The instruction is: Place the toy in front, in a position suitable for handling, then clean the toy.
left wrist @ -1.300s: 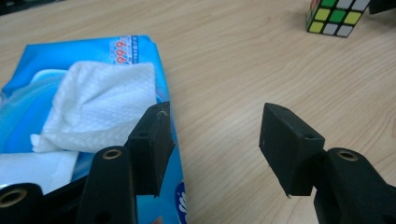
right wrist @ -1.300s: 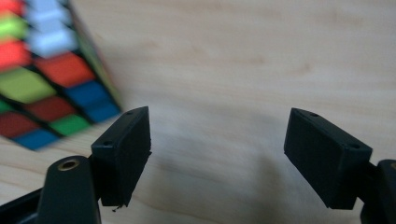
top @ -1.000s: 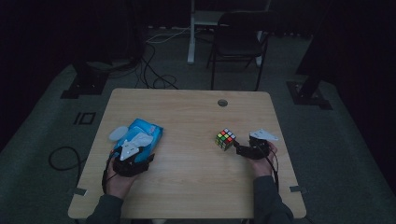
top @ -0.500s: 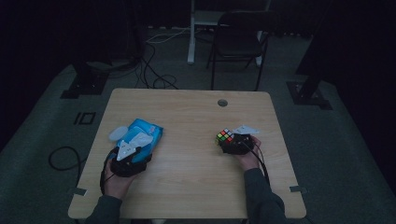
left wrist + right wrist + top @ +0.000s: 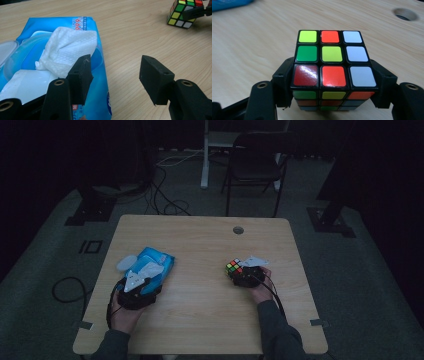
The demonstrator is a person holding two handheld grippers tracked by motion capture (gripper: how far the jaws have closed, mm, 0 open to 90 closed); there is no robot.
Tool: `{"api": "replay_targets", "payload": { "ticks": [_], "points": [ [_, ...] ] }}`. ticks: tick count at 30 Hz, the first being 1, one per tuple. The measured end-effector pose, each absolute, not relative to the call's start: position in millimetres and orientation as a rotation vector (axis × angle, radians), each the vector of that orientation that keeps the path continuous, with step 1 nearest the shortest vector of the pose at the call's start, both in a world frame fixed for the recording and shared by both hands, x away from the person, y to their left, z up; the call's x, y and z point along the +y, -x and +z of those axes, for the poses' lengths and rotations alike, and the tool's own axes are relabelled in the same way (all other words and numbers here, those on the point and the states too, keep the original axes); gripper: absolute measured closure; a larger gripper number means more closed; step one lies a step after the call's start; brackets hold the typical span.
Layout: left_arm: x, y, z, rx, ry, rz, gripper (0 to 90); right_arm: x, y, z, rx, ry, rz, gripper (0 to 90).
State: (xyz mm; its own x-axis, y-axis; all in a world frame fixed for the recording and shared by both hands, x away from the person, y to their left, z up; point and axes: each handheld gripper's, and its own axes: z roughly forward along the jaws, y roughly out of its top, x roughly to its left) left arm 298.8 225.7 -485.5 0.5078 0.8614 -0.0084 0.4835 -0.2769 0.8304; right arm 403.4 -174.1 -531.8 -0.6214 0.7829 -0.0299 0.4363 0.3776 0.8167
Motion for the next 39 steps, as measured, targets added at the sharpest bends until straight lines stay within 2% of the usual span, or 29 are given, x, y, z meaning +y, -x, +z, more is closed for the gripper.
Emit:
{"api": "replay_targets", "payload": {
  "ticks": [7,14,17,22,31,36,39],
  "points": [
    [229,-298,-485,1.113,-1.917,0.587,44.3,-147,-389,-531,2.309,-0.964,1.161,33.8],
    [234,-298,-483,1.136,-1.887,0.612,42.8,-139,-386,-536,2.331,-0.933,1.167,33.0],
    [237,-297,-482,1.143,-1.876,0.637,41.1,-140,-388,-537,2.358,-0.959,1.148,21.8],
    [243,-298,-477,1.155,-1.868,0.69,38.2,-143,-388,-536,2.333,-0.998,1.153,15.9],
    [257,-311,-463,1.157,-1.863,0.748,35.3,-147,-383,-529,2.303,-1.0,1.19,15.4],
    [260,-330,-463,1.181,-1.885,0.739,35.6,-148,-381,-527,2.294,-1.002,1.202,20.4],
    [260,-343,-466,1.208,-1.914,0.71,39.4,-150,-380,-526,2.284,-1.002,1.219,22.0]
  ]
}}
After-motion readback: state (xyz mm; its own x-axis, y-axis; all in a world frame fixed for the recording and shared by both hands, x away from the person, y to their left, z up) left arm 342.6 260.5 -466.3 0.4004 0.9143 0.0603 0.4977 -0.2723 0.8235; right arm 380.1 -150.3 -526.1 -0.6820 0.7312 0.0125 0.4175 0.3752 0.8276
